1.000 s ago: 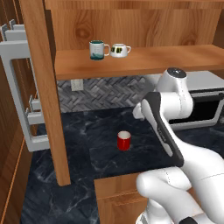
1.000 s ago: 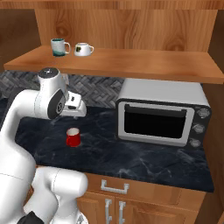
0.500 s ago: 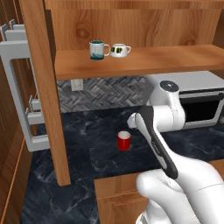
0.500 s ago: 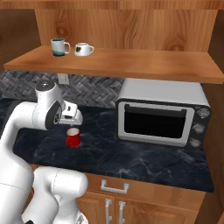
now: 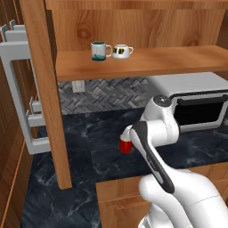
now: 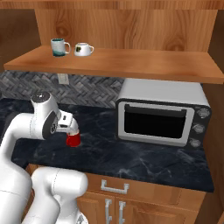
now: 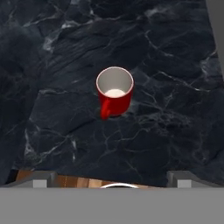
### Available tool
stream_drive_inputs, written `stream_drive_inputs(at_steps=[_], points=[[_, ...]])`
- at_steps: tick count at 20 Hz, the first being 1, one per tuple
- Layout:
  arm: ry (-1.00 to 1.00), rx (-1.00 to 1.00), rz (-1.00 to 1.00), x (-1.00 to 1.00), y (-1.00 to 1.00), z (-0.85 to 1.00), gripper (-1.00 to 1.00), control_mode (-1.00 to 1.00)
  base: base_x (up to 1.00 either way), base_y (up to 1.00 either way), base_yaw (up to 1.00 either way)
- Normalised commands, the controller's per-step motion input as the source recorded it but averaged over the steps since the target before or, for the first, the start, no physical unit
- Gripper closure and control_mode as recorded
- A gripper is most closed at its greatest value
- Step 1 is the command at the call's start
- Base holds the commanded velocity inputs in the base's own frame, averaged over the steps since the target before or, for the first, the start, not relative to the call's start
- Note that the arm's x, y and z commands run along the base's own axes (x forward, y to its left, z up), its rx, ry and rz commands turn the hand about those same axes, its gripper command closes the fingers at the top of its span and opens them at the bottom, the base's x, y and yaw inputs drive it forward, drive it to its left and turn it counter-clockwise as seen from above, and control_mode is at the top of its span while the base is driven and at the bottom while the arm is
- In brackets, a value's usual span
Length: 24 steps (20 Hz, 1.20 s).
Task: Pick the mug on the counter and place it in the cabinet with the handle facing the right, like the mugs already inside.
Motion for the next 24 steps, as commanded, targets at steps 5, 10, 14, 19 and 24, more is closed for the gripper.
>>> stream_drive_inputs(at_steps=[5,10,14,19,24], points=[[0.00,-0.01,0.00,0.00,0.17,-0.35,-1.00,-1.00,0.00,0.00,0.00],[0.00,-0.02,0.00,0.06,0.10,-0.32,-1.00,-1.00,0.00,0.00,0.00],[0.00,-0.02,0.00,0.08,0.08,-0.32,-1.00,-1.00,0.00,0.00,0.00],[0.00,-0.04,-0.01,0.15,0.01,-0.26,-1.00,-1.00,0.00,0.00,0.00],[0.00,-0.02,-0.01,0.18,0.00,-0.20,-1.00,-1.00,0.00,0.00,0.00]])
